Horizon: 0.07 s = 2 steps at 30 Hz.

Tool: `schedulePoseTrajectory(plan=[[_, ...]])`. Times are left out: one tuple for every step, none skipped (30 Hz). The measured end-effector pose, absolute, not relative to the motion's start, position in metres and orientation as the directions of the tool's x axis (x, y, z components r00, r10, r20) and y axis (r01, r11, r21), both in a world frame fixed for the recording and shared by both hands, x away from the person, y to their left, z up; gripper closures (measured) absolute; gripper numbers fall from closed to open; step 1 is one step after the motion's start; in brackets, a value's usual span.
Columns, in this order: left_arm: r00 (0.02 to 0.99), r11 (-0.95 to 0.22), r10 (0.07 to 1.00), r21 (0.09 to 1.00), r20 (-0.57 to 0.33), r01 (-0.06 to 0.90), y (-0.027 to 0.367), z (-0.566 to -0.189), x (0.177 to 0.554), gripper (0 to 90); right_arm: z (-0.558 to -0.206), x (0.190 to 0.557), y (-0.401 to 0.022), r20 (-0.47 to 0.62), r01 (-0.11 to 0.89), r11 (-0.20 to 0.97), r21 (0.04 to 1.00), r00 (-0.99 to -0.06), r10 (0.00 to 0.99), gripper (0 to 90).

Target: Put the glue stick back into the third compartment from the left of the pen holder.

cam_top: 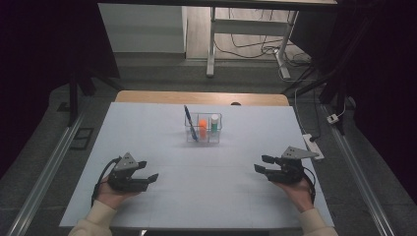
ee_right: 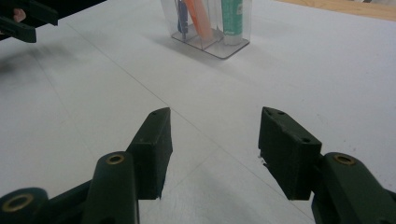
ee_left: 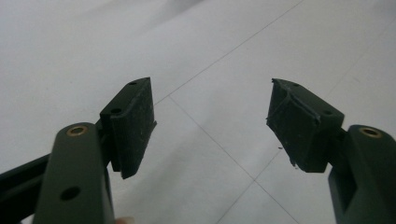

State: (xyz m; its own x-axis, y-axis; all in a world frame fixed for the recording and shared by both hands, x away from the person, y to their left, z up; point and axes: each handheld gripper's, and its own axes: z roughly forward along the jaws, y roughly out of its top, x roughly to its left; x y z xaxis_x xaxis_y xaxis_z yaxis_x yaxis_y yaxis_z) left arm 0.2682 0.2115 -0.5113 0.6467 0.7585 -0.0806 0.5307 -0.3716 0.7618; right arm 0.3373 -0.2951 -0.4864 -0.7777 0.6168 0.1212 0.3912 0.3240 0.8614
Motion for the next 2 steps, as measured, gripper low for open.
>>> schedulePoseTrajectory(plan=[[0.647,-0.372,0.758,0.762,-0.08,0.53,0.2114,-0.5113,0.2684,31.7,-0.4863,0.337,-0.2947,0.116,0.387,0.328,0.861,-0.78,0.615,43.6],[0.647,-0.371,0.758,0.762,-0.081,0.531,0.2113,-0.5114,0.2688,31.6,-0.4864,0.3369,-0.2941,0.114,0.384,0.331,0.862,-0.783,0.612,43.6]])
